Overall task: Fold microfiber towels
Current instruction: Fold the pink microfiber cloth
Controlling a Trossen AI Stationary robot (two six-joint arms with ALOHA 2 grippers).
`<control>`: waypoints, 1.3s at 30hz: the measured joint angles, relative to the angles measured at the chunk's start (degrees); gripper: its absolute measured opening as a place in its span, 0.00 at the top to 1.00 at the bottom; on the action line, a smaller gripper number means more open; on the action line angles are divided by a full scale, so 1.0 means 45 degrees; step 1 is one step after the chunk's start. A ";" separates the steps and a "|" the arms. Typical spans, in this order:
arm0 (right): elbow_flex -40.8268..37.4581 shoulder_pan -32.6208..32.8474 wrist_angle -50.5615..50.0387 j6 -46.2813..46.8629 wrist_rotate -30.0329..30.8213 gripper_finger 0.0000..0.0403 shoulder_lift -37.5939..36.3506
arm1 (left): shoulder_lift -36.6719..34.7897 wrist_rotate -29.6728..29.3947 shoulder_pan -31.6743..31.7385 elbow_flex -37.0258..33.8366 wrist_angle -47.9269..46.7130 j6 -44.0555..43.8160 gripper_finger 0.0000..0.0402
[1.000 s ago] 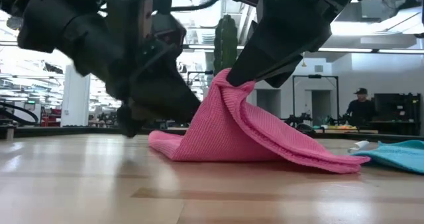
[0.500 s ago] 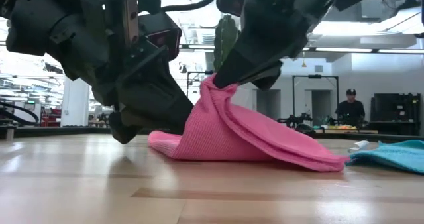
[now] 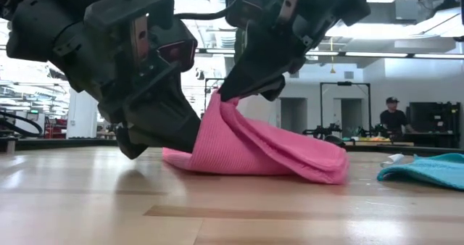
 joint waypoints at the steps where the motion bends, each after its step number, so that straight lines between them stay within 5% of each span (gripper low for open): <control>1: 0.0000 -0.0034 0.0005 -0.0071 -0.0024 0.86 0.0000 | 0.0000 0.0019 0.0000 0.0000 -0.0043 0.0001 1.00; 7: 0.0093 -0.0652 -0.0170 -0.0468 0.0050 0.69 0.0000 | 0.0000 0.0090 -0.0005 0.0000 -0.0236 -0.0059 1.00; 14: 0.1110 -0.1245 -0.3370 0.0132 -0.1186 0.53 -0.0991 | 0.0000 0.0134 -0.0005 0.0000 -0.0838 -0.0578 1.00; 21: 0.1020 0.1358 -0.6008 0.1075 0.0703 0.54 -0.2533 | -0.0005 0.0113 0.0000 0.0000 -0.0757 -0.0579 1.00; 26: 0.0978 0.3696 -0.5517 0.0998 0.3239 0.57 -0.1275 | -0.0002 0.0053 0.0003 0.0000 -0.0777 -0.0576 1.00; 33: 0.1000 0.4138 -0.5149 0.2339 0.3358 0.57 0.1031 | -0.0008 0.0158 0.0005 0.0005 -0.1010 -0.0623 1.00; 39: 0.1001 0.4352 -0.5382 0.3533 0.2393 0.56 0.1044 | -0.0014 0.0187 0.0005 0.0019 -0.1254 -0.0609 1.00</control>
